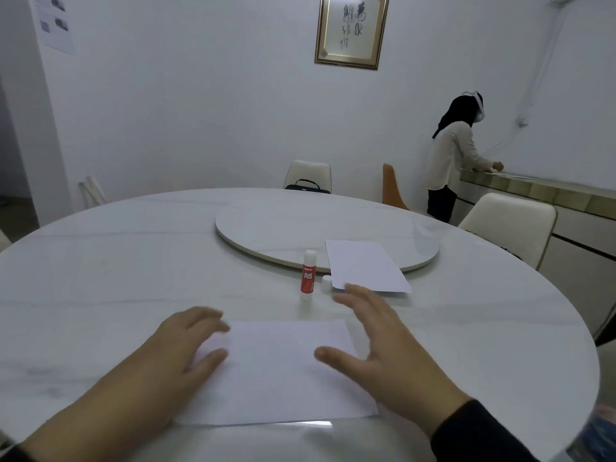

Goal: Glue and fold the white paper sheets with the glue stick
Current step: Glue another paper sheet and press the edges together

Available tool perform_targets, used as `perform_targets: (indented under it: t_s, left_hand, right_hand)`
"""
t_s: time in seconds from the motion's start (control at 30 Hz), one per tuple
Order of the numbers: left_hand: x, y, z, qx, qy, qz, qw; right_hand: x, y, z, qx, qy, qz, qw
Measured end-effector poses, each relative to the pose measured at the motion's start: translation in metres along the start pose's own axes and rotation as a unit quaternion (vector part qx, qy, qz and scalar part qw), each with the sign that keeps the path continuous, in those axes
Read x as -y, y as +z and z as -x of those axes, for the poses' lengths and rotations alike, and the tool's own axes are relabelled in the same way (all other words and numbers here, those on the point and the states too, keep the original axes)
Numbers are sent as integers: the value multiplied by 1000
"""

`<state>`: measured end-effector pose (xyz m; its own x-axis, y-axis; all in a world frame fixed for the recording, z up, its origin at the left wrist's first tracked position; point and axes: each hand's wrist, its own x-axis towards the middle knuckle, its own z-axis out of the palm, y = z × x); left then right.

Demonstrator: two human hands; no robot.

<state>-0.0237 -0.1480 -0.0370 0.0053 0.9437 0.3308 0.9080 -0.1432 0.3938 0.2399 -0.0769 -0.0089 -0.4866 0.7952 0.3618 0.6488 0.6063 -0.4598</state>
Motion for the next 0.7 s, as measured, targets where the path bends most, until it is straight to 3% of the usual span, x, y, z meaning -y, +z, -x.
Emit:
perform_targets:
  t_s: [0.1,0.23,0.7]
  left_hand:
    - [-19,6,-16,34,9,-37,999]
    - [-21,28,-19,141,24,-115,983]
    - [-3,12,-14,227,49,-146,961]
  right_hand:
    - [12,10,-16,151,-66,24,986]
    - [6,39,-28,247,-90,109,959]
    - [-25,17,-13,294,-62,199,933]
